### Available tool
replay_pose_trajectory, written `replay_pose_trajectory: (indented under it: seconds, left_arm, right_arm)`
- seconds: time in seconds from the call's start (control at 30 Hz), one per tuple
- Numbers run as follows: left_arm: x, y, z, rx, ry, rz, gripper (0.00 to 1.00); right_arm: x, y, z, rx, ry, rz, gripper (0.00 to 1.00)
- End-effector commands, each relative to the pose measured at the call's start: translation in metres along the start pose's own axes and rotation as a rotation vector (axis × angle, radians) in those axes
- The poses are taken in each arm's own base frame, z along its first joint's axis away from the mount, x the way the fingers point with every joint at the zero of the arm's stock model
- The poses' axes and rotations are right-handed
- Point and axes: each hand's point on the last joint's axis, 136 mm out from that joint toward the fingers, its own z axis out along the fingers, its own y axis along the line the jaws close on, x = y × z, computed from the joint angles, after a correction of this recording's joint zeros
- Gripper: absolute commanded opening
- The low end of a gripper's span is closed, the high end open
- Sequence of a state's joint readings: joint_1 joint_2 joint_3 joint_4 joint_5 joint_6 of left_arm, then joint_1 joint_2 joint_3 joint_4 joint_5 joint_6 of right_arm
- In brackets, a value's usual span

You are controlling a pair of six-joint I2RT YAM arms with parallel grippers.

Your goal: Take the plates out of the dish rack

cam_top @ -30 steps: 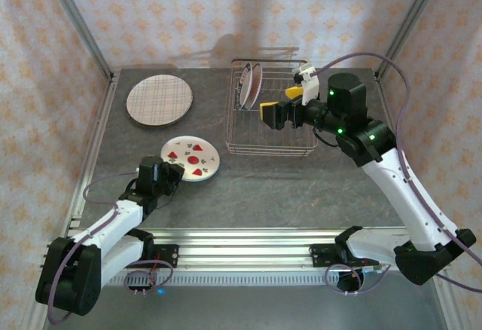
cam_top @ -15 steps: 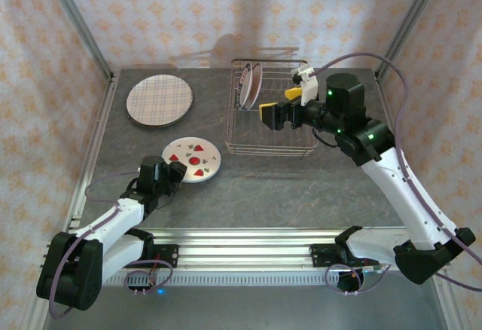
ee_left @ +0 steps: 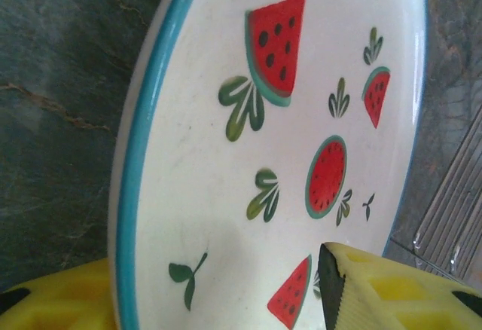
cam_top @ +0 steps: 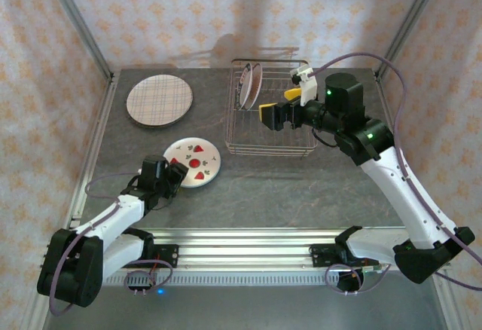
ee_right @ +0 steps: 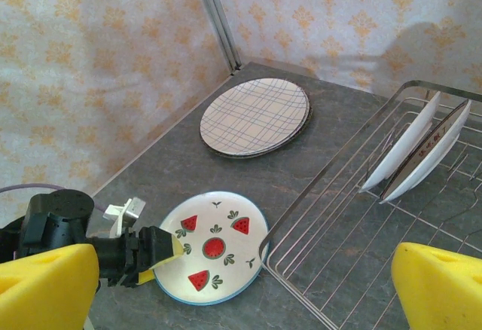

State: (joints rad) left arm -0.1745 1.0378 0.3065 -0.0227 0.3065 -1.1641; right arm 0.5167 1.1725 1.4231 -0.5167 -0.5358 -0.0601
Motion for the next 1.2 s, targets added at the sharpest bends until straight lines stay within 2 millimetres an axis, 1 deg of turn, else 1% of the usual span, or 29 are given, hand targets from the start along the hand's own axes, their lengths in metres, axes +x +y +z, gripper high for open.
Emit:
replay_pose_trajectory:
  seconds: [0.0, 0.3, 0.6, 0.73, 0.87, 0.93, 0.97, 1.07, 1.17]
  left_arm:
    - [-0.005, -0.003, -0.002, -0.035, -0.008, 0.022, 0.57]
    - [-0.003, 0.008, 0.000, -0.121, 0.019, 0.011, 0.59]
    - [-0.004, 0.010, -0.002, -0.170, 0.023, 0.008, 0.60]
    - [-0.005, 0.010, -0.006, -0.192, 0.022, 0.014, 0.64]
    - [-0.006, 0.012, -0.014, -0.222, 0.019, 0.014, 0.68]
    - [-0.006, 0.013, -0.021, -0.250, 0.017, 0.014, 0.72]
    - [-0.007, 0.014, -0.025, -0.265, 0.016, 0.014, 0.73]
    - [-0.010, 0.010, -0.040, -0.285, 0.000, 0.020, 0.76]
    - [-0.016, -0.003, -0.057, -0.270, -0.028, 0.033, 0.77]
  right_arm:
    - [-0.011, 0.007, -0.004, -0.019, -0.021, 0.001, 0.99]
    - [-0.009, 0.007, -0.003, -0.021, -0.016, 0.002, 0.99]
    - [-0.008, 0.018, -0.003, -0.084, -0.014, 0.000, 0.99]
    - [-0.005, 0.018, -0.002, -0.083, -0.007, -0.003, 0.99]
    - [-0.006, 0.013, -0.001, -0.054, -0.008, -0.003, 0.99]
    - [-0.012, 0.004, -0.002, 0.005, -0.029, 0.001, 1.00]
    - [-0.012, -0.008, 0.005, 0.058, -0.023, 0.016, 1.00]
    - [-0.025, -0.035, 0.010, 0.211, -0.059, 0.050, 0.97]
    - [-0.032, -0.079, 0.017, 0.447, -0.073, 0.138, 0.91]
